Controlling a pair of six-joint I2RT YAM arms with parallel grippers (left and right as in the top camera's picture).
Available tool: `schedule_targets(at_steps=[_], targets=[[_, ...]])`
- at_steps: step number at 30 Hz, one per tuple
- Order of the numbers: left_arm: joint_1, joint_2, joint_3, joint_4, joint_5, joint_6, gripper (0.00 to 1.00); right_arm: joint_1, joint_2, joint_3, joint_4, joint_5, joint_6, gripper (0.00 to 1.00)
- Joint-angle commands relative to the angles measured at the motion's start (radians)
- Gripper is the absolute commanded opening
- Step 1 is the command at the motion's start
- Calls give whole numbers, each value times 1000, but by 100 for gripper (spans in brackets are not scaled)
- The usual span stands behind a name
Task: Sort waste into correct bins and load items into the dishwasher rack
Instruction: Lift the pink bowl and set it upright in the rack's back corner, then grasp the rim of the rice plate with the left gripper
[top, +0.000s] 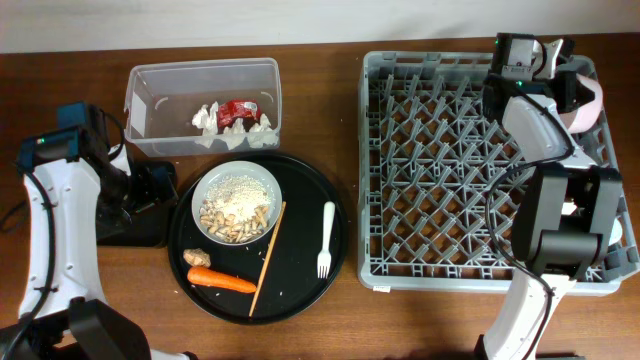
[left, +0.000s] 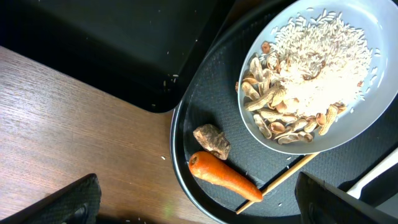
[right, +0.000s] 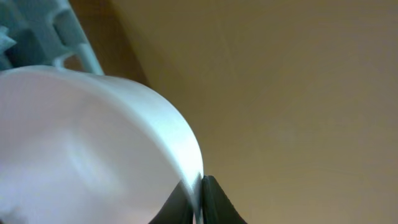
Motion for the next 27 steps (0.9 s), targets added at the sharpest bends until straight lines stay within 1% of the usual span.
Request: schedule_targets(at_steps=[1, 2, 4, 6, 7, 8, 9, 10, 12, 13, 14, 15, 16, 17, 18, 19, 20, 21, 22, 24, 26, 27], targets=[[4, 2, 1, 6, 11, -14, 99, 36, 7, -14, -16, -56, 16, 29], [4, 2, 1, 7, 11, -14, 99, 56, 7, -14, -64, -96, 17, 35], [4, 2, 1, 9, 11, -14, 99, 84, 7, -14, -134, -175, 17, 39], [4, 2, 1, 10, 11, -13, 99, 104, 7, -14, -188, -187, 67, 48], [4, 2, 1, 13, 11, -13, 99, 107, 7, -14, -216, -185, 69, 68], [4, 2, 1, 14, 11, -13, 99, 107, 6, -14, -234, -170, 98, 79], [4, 2, 1, 13, 11, -13, 99, 107, 2, -14, -248, -164, 133, 82], [4, 2, 1, 13, 11, -13, 99, 108, -12, -14, -278, -165, 199, 84], [4, 2, 1, 14, 11, -13, 99, 111, -69, -14, -347, -275, 243, 86], [4, 2, 1, 14, 11, -13, 99, 111, -108, -14, -392, -326, 309, 87], [4, 2, 1, 14, 11, -13, 99, 110, -141, -14, -424, -376, 346, 88], [4, 2, 1, 14, 11, -13, 100, 110, -211, -14, -474, -507, 360, 88], [4, 2, 1, 14, 11, -13, 99, 110, -252, -14, -501, -584, 360, 89], [4, 2, 1, 16, 11, -13, 99, 110, -338, -14, -566, -765, 360, 93], [4, 2, 1, 18, 11, -13, 99, 110, -386, -14, -608, -900, 360, 98], [4, 2, 1, 21, 11, -13, 99, 110, -435, -14, -657, -1120, 360, 98], [4, 2, 1, 22, 11, -13, 99, 110, -474, -14, -723, -1391, 359, 98], [4, 2, 1, 22, 11, -13, 99, 111, -488, -14, -782, -1530, 355, 98], [4, 2, 1, 22, 11, -13, 99, 113, -491, -14, -856, -1597, 356, 100], [4, 2, 1, 21, 12, -13, 99, 135, -490, -17, -1003, -1656, 356, 92], [-7, 2, 1, 26, 46, -13, 99, 179, -491, -17, -1059, -1656, 356, 90], [-30, 2, 1, 34, 48, -13, 99, 209, -491, -17, -1080, -1655, 366, 87]])
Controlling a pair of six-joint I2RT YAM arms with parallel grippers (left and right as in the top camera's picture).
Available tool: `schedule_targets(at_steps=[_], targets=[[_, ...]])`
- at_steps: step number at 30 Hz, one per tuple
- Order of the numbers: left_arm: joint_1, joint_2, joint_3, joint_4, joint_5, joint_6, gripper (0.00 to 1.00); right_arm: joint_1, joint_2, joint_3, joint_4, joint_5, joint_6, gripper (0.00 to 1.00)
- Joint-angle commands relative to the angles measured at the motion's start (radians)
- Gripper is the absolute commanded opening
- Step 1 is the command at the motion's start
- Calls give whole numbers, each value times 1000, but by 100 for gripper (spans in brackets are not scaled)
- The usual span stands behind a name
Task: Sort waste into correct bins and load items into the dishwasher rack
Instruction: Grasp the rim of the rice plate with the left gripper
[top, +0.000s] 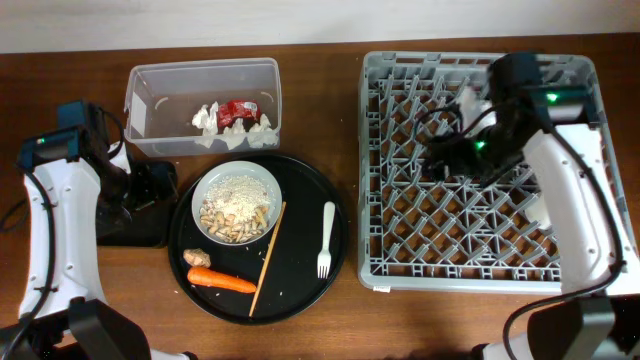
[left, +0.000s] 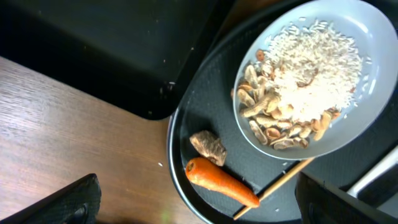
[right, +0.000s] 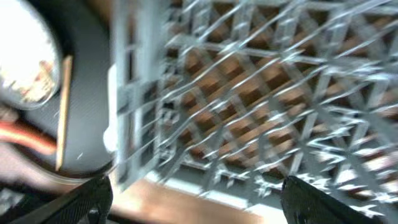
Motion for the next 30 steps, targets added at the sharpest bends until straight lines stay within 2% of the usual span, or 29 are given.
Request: schedule_targets(at_steps=[1, 3, 5, 9, 12, 15, 21, 27, 30], targets=[[-86, 2, 1, 30, 35, -12, 99, 77, -1, 1, -45, -45, 56, 86], [-202, 2, 1, 73, 35, -12, 99, 109, -15, -6, -47, 36, 155, 85], [-336, 6, 1, 122, 34, -12, 99, 108, -74, -55, -43, 54, 182, 86], [-539, 96, 1, 210, 31, -12, 99, 94, -348, -316, 21, 157, 236, 86], [-635, 208, 1, 311, 31, -13, 99, 94, -460, -426, 48, 158, 235, 86], [-678, 308, 1, 399, 31, -13, 99, 94, -463, -455, 47, 157, 236, 86], [-678, 427, 1, 510, -11, -36, 98, 94, -463, -475, 45, 157, 235, 86], [-682, 447, 1, 521, -6, -56, 98, 94, -463, -475, 44, 157, 235, 86], [-685, 511, 1, 497, 8, -58, 98, 94, -463, -475, 44, 158, 235, 86]])
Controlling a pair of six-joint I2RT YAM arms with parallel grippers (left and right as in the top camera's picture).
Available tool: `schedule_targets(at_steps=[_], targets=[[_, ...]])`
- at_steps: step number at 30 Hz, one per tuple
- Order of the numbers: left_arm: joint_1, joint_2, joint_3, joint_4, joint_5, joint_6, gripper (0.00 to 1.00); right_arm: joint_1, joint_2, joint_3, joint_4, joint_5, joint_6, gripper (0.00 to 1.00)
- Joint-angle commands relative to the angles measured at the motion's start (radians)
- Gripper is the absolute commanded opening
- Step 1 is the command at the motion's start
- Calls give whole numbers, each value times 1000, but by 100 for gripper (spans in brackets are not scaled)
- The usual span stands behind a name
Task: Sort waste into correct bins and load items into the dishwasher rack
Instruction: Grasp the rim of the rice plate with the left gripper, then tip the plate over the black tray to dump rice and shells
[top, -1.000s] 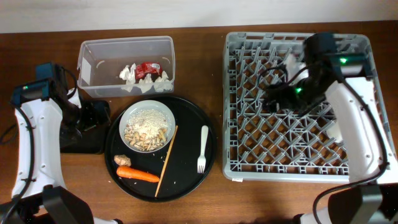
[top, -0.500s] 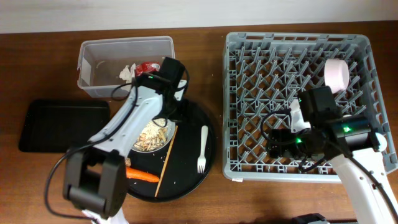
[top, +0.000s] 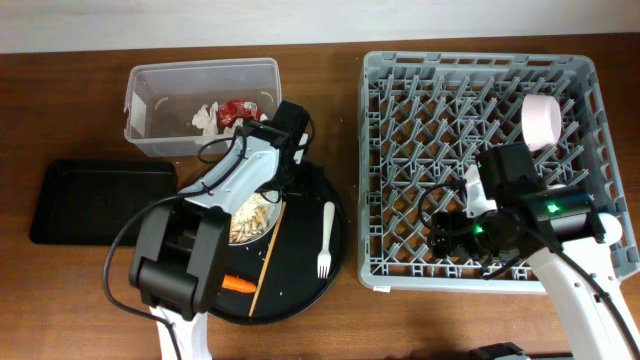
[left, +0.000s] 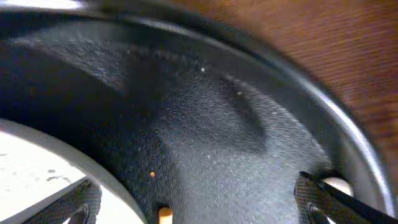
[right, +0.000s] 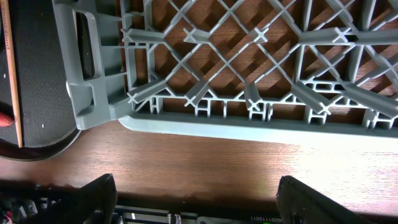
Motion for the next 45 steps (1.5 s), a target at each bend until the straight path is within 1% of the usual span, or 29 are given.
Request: schedule_targets(at_steps=[1, 6, 8, 10, 11, 12, 13, 15, 16, 17, 20, 23, 25, 27, 34, 39, 42, 45], targets=[[-6, 80, 0, -29, 3, -10, 98, -3, -7, -4, 0, 13, 11, 86], [-5, 80, 1, -77, -72, -10, 98, -3, -7, -4, 0, 13, 11, 86], [-5, 80, 1, -77, -72, -10, 93, -3, -7, -4, 0, 13, 11, 86], [-5, 80, 1, -67, -71, -10, 83, -3, -7, -4, 0, 13, 11, 86], [-5, 80, 1, -66, -71, -10, 72, -3, -7, -4, 0, 13, 11, 86], [-5, 80, 1, -66, -71, -10, 67, -3, -7, -4, 0, 13, 11, 86], [-5, 80, 1, -64, -71, -10, 64, -3, -7, -4, 0, 13, 11, 86], [-5, 80, 1, -56, -71, -10, 55, -3, -7, -4, 0, 13, 11, 86], [-5, 80, 1, -51, -71, -10, 43, -3, -7, -4, -1, 13, 11, 86], [-5, 80, 1, -47, -71, -10, 36, -3, -7, -4, -1, 13, 11, 86], [-5, 80, 1, -40, -86, -10, 22, -3, -7, -4, -1, 13, 11, 86], [-5, 80, 1, -40, -98, -10, 13, -3, -7, -4, -1, 13, 11, 86], [-5, 80, 1, -42, -97, -10, 4, -3, -7, -4, -1, 13, 11, 86], [-5, 80, 1, -45, -97, -10, 1, -3, -7, -4, -1, 13, 11, 86], [-5, 78, 15, -95, -98, -10, 1, -3, -7, -4, 0, 13, 11, 86], [-5, 63, 132, -249, -98, -10, 1, -3, -7, -4, 0, 25, 11, 86], [-5, 63, 189, -359, -171, -15, 1, -3, -7, -4, 0, 36, 11, 86], [-5, 63, 222, -407, -179, -14, 1, -3, -7, -4, 0, 36, 11, 86]])
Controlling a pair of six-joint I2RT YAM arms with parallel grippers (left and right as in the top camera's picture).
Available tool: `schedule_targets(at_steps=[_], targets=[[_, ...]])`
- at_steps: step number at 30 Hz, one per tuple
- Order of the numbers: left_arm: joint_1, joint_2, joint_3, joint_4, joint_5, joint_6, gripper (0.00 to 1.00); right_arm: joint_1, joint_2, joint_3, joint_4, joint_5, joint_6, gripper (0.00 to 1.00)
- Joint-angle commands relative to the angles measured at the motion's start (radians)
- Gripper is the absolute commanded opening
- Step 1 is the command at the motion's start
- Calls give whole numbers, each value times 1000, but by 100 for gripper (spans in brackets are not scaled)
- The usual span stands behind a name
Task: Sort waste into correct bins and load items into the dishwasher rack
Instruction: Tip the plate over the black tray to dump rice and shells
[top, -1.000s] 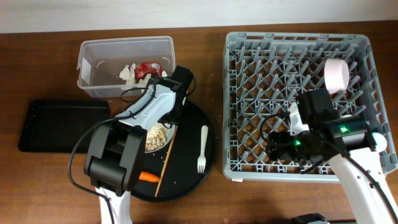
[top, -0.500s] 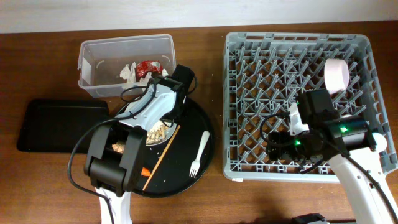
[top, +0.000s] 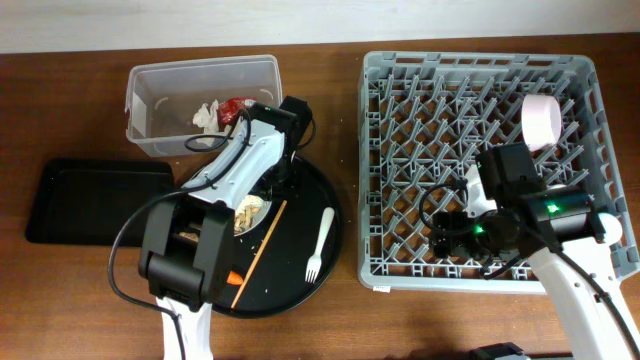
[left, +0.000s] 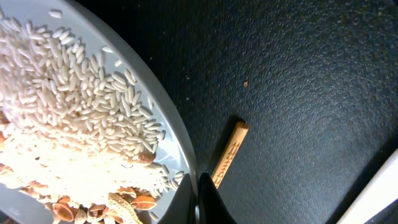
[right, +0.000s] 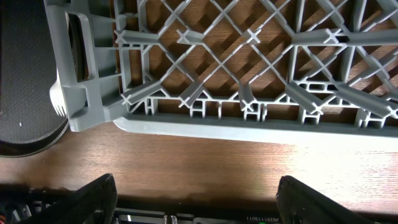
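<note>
A white bowl of rice and peanut shells sits on the round black tray. My left gripper is shut on the bowl's right rim; in the overhead view the arm hides most of the bowl. On the tray beside it lie a wooden chopstick, a white fork and a carrot, partly hidden. A pink cup stands in the grey dish rack. Over the rack's front part, my right gripper is open and holds nothing.
At the back left, a clear bin holds crumpled tissue and a red wrapper. A black rectangular tray lies on the left. In the right wrist view, the rack's front corner nearly touches the fork tines.
My left gripper, open by the bowl's rim before, is now shut on that rim. The fork and the chopstick lie tilted a little differently. The right arm has hardly moved.
First my right gripper held the pink cup at the rack's far right corner and my left hung open over the tray's left edge. Then the right was open over the rack. Later the cup stood in the rack, and my left reached the bowl, now gripped.
</note>
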Motion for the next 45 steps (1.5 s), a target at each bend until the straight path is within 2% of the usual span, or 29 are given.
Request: schedule_targets(at_steps=[1, 19, 21, 28, 31, 35, 36, 40, 45], targets=[[0, 10, 44, -35, -32, -4, 1, -3, -7, -4, 0, 16, 11, 86], [3, -241, 46, -178, -84, -29, 1, -3, -7, -4, -1, 16, 12, 86], [32, -257, 46, -202, -84, -29, 1, -3, -7, -4, -1, 16, 12, 86], [298, -267, 46, -233, -74, -16, 0, -3, -7, -4, -1, 16, 12, 86], [373, -267, 46, -207, 27, 74, 0, -3, -7, -4, -2, 16, 12, 86], [517, -267, 46, -158, 239, 229, 1, -3, -7, -4, -9, 16, 12, 86], [569, -267, 46, -135, 334, 298, 0, -3, -7, -4, -9, 16, 12, 86], [658, -267, 46, -90, 420, 361, 0, -3, -7, -4, -10, 16, 13, 86], [669, -267, 46, -53, 427, 370, 0, -3, -7, -4, -19, 16, 13, 86]])
